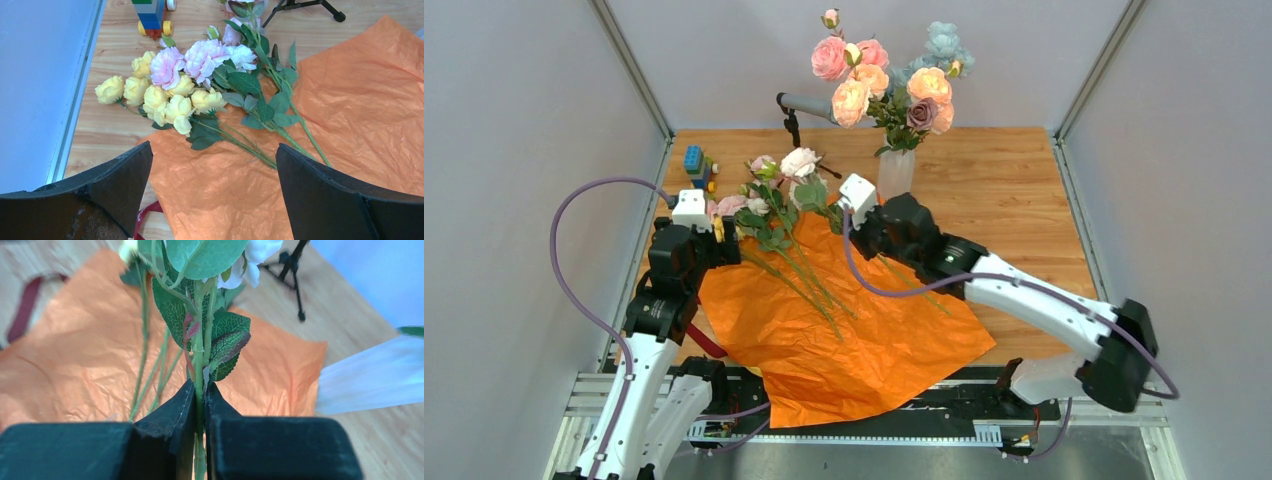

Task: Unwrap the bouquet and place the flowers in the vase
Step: Pick up the fake flower from the wrapping paper.

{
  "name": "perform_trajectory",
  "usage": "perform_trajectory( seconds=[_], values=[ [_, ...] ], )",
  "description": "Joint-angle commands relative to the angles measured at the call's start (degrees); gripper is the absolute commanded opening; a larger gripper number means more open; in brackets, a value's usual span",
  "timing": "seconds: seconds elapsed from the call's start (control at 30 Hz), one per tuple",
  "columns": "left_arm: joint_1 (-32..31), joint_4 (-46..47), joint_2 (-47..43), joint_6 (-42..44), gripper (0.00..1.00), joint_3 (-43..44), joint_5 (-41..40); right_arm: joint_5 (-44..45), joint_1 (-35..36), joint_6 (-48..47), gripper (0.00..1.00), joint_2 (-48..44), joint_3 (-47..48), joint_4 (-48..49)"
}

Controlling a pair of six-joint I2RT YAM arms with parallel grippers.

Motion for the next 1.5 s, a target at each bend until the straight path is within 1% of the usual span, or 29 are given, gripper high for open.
perform_trajectory(
  seconds=[0.0,0.13,0.2,0.3,0.43,0.6,0.7,0.83,1.0,1.13,1.47],
  values=[
    [0.32,1.38,-0.52,0.02,1.0,-0.16,-0.99,-3.32,0.14,-3.01,0.0,-13.83,-4.29,9.62],
    [0.36,1.29,-0.52,0.02,1.0,-0.25,-1.4,-2.09,0.14,-3.05,0.0,-22.57,-6.08,15.45],
    [0.36,1.24,-0.53,-0.06,1.0,-0.25,-1.47,-0.25,0.14,-3.25,0.0,-25.54,-6.11,17.73],
    [0.32,1.27,-0.52,-0.07,1.0,-0.25,-1.51,3.5,0.2,-4.73,0.0,-28.38,-6.22,22.36],
    [0.36,1.28,-0.52,-0.07,1.0,-0.25,-1.53,9.1,0.16,-7.59,0.0,-28.79,-7.34,33.14],
    [0.36,1.28,-0.87,-0.06,1.0,-0.25,-1.79,13.11,0.09,-10.61,0.0,-23.93,-7.65,48.31],
    [0.36,1.29,-0.96,-0.07,1.0,-0.25,-1.63,14.4,-0.84,-13.06,0.0,-17.69,-6.91,59.11],
    [0.36,1.3,-1.04,-0.07,1.0,-0.25,-1.45,14.06,-4.28,-13.15,0.0,-9.52,-4.43,67.75],
    [0.36,1.37,-1.14,-0.08,1.0,-0.25,-1.23,13.26,-7.61,-14.56,0.0,-1.74,0.1,74.58],
    [0.34,1.38,-1.19,-0.15,1.0,-0.16,-0.67,12.48,-10.36,-14.43,0.0,2.28,2.91,79.19],
    [0.36,1.24,-1.17,0.15,1.0,0.01,-1.47,8.55,-14.89,-15.58,0.0,10.35,9.37,86.04]
  ],
)
